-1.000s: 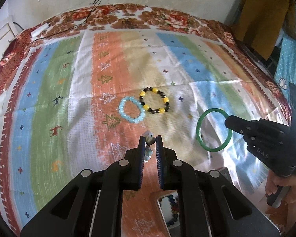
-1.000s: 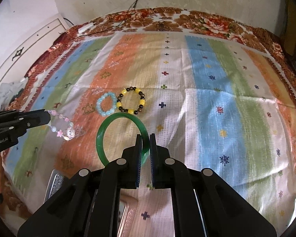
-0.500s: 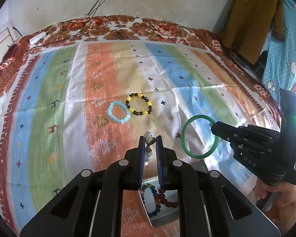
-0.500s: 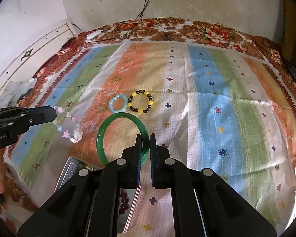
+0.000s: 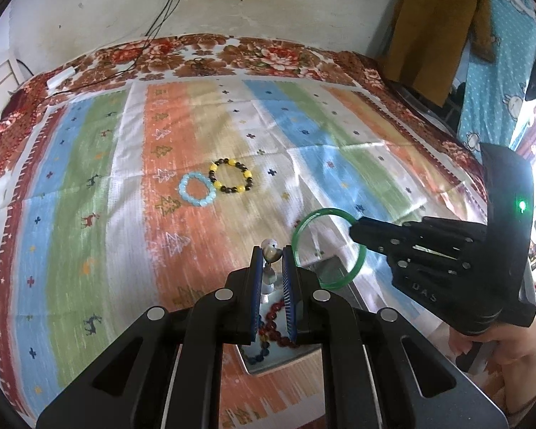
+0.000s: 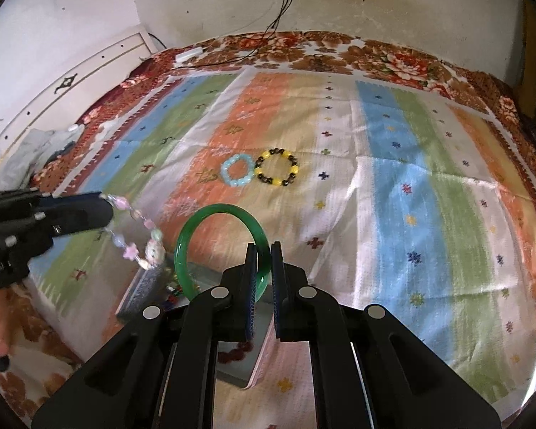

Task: Organize jewelry
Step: 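Grasp the white stone bracelet with the left tool while the right tool grasps the green jade bangle, then lower the white bracelet and jade bangle into the silver tin and open both tools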

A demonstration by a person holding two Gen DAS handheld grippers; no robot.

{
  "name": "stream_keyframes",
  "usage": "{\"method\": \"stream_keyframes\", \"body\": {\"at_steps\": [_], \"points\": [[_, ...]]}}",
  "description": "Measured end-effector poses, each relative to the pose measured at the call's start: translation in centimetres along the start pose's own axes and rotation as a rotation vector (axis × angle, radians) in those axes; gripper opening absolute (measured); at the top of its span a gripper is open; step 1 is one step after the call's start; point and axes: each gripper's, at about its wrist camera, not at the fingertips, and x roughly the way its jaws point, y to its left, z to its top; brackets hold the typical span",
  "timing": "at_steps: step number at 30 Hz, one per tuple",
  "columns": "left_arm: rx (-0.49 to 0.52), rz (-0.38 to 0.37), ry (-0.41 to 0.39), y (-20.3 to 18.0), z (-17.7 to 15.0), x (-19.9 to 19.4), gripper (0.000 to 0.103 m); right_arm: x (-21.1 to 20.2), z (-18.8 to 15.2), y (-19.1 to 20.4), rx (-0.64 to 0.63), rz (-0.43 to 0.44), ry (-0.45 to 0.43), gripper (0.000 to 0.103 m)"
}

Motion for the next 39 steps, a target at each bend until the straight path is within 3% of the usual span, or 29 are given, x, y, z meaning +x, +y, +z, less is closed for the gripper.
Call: {"method": "stream_keyframes", "body": {"at_steps": [14, 16, 18, 20, 25, 35, 39], "points": [[0.026, 0.035, 0.069, -1.2, -2.6, 1.7, 0.012, 0.5, -2.0, 1.0, -0.034, 0.017, 0.053, 0.009], [0.027, 0.074, 0.065, -1.1, -2.7, 1.7, 0.035, 0.6, -2.0, 1.1, -0.034, 0.025, 0.061, 0.011], [0.032, 0.101, 0.057, -0.9, -2.6, 1.6, 0.041, 0.4, -1.9, 1.0, -0.024, 0.022, 0.054, 0.016], [0.016, 0.106, 0.055, -0.4, -2.5, 1.6, 0.044, 0.1, -1.7, 0.5, -0.007, 0.019, 0.041, 0.031], [-0.033, 0.143, 0.052, 1.3, -1.8, 1.8, 0.054, 0.1, -1.4, -0.5, 0.023, -0.002, 0.027, 0.047], [-0.096, 0.224, -0.02, 3.6, 0.2, 1.8, 0.06, 1.0, 0.1, -0.9, 0.019, -0.032, 0.001, 0.062], [-0.104, 0.24, -0.017, 4.3, 0.9, 2.5, 0.068, 1.3, 0.8, -1.1, 0.018, -0.013, -0.005, 0.066]]}}
